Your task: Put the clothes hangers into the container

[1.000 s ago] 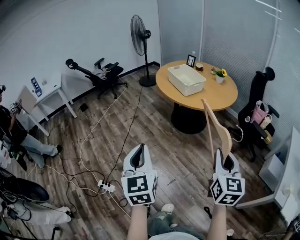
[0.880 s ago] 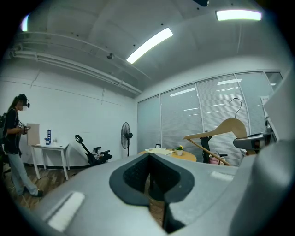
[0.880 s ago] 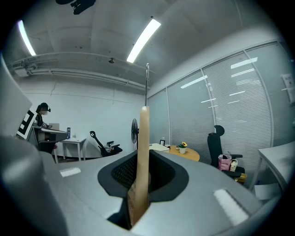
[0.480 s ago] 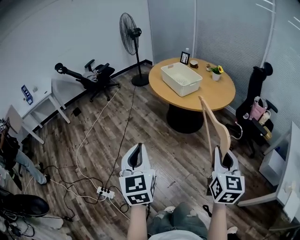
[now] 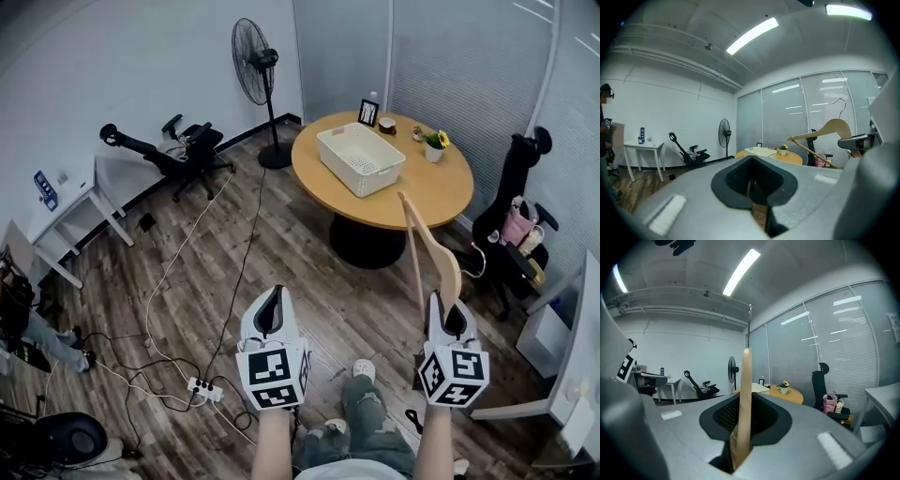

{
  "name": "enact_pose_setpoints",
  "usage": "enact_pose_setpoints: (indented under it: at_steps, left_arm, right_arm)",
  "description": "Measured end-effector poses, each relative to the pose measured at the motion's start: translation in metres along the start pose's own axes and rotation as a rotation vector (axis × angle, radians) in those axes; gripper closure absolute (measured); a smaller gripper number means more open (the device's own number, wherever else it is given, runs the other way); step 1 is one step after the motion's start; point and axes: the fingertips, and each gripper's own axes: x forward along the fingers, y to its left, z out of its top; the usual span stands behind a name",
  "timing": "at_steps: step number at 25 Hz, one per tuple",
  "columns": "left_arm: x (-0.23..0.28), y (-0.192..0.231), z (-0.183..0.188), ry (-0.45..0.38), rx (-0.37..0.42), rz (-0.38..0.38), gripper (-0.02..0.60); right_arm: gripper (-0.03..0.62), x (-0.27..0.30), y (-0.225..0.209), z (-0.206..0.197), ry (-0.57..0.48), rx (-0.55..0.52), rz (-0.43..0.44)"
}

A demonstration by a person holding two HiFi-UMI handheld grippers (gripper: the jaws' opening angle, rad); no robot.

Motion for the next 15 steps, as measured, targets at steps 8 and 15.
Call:
enact_pose_setpoints:
  at_steps: [8, 15]
  left_arm:
    - [0.08, -0.012, 0.013, 0.004, -0.005, 0.028, 0.581]
    - [0.151, -0.025, 0.038, -0.008, -0.014, 0.074, 0.581]
  right_arm:
    - [0.516, 0.085, -0.033, 0.022, -0.004, -0.001, 0.026]
    - [0.516, 0.162, -0.066, 0.049, -0.008, -0.01, 0.067]
